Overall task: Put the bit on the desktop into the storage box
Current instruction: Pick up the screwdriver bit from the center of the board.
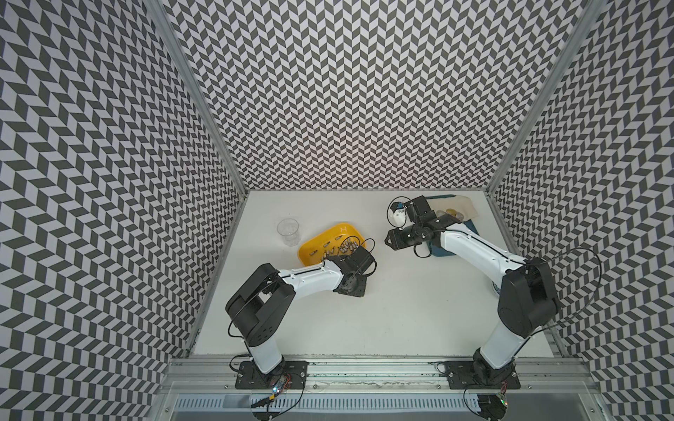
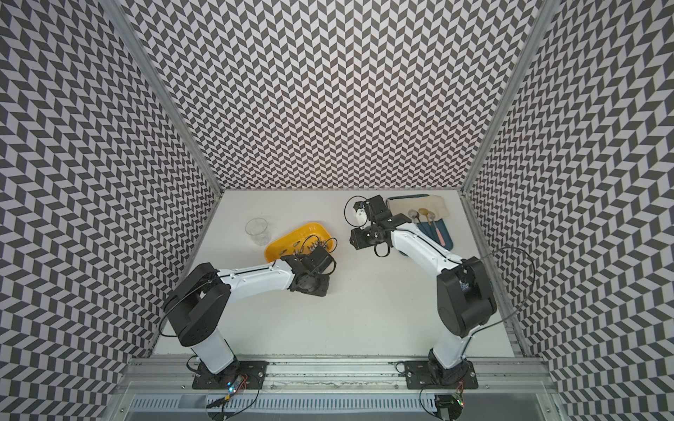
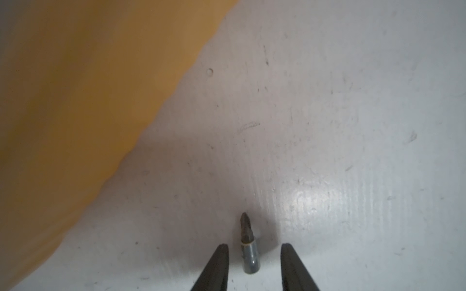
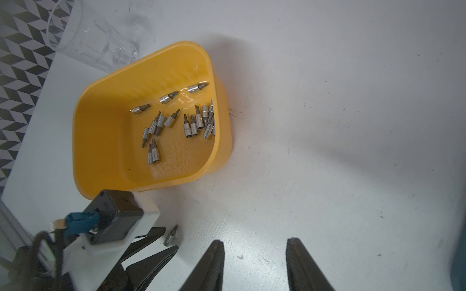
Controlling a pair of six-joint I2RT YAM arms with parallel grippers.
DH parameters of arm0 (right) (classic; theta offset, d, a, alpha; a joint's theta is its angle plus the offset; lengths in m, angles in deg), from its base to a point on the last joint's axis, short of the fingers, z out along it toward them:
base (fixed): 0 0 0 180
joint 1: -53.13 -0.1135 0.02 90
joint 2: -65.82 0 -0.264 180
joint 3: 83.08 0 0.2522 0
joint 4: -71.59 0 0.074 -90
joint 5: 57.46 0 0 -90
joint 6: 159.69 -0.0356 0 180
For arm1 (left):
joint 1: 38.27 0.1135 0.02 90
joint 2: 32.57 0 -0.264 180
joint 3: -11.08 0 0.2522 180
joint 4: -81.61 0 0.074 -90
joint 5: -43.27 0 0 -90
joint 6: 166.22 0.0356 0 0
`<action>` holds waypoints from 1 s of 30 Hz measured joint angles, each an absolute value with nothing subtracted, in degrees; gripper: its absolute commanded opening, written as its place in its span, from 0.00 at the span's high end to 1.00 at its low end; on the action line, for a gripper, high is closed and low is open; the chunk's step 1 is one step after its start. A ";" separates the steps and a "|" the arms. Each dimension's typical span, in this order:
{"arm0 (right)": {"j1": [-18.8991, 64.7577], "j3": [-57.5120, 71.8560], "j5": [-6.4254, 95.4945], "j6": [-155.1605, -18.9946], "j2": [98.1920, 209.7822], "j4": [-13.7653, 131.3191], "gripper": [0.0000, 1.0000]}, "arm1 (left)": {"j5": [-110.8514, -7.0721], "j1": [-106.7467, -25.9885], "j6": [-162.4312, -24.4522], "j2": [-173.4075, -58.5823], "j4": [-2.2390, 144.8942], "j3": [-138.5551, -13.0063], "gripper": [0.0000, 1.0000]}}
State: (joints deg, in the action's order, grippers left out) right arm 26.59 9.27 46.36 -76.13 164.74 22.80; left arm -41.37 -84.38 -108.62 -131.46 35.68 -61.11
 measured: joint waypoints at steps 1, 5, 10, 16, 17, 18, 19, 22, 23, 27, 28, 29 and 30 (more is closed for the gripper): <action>26.61 9.27 46.36 -76.15 164.74 22.82 0.55 | -41.32 -84.38 -108.65 -131.46 35.64 -61.11 0.62; 26.67 9.27 46.38 -76.13 164.74 22.91 0.55 | -41.24 -84.40 -108.60 -131.96 35.53 -61.35 0.66; 26.67 9.27 46.40 -76.11 164.71 23.22 0.55 | -40.93 -84.40 -108.41 -132.64 35.33 -61.64 0.71; 26.70 9.09 46.53 -76.11 164.65 23.46 0.55 | -40.54 -84.42 -108.03 -132.68 34.92 -61.64 0.83; 26.70 8.83 46.56 -76.11 164.52 23.61 0.55 | -40.49 -84.44 -107.97 -132.70 34.83 -61.64 0.85; 26.70 8.53 46.56 -76.11 164.39 23.59 0.55 | -40.45 -84.44 -107.95 -132.70 34.74 -61.64 0.90; 26.70 8.31 46.58 -76.11 164.21 23.59 0.56 | -40.40 -84.49 -107.86 -132.70 34.70 -61.66 0.93; 26.70 7.80 46.58 -76.11 163.73 23.59 0.55 | -40.32 -84.83 -107.90 -132.70 34.61 -61.83 1.00; 26.70 7.74 46.60 -76.13 163.60 23.59 0.55 | -40.32 -85.01 -107.95 -132.70 34.48 -61.83 1.00; 26.70 7.72 46.60 -76.15 163.23 23.59 0.55 | -40.38 -85.29 -107.93 -132.68 32.91 -62.53 1.00; 26.70 7.69 46.58 -76.15 163.12 23.61 0.55 | -40.38 -85.36 -107.93 -132.62 32.34 -62.95 1.00; 26.70 7.69 46.58 -76.17 162.99 23.59 0.55 | -40.40 -85.40 -107.90 -132.46 31.55 -63.65 1.00; 26.70 7.69 46.56 -76.17 162.83 23.59 0.55 | -40.40 -85.42 -107.84 -132.13 30.57 -64.65 1.00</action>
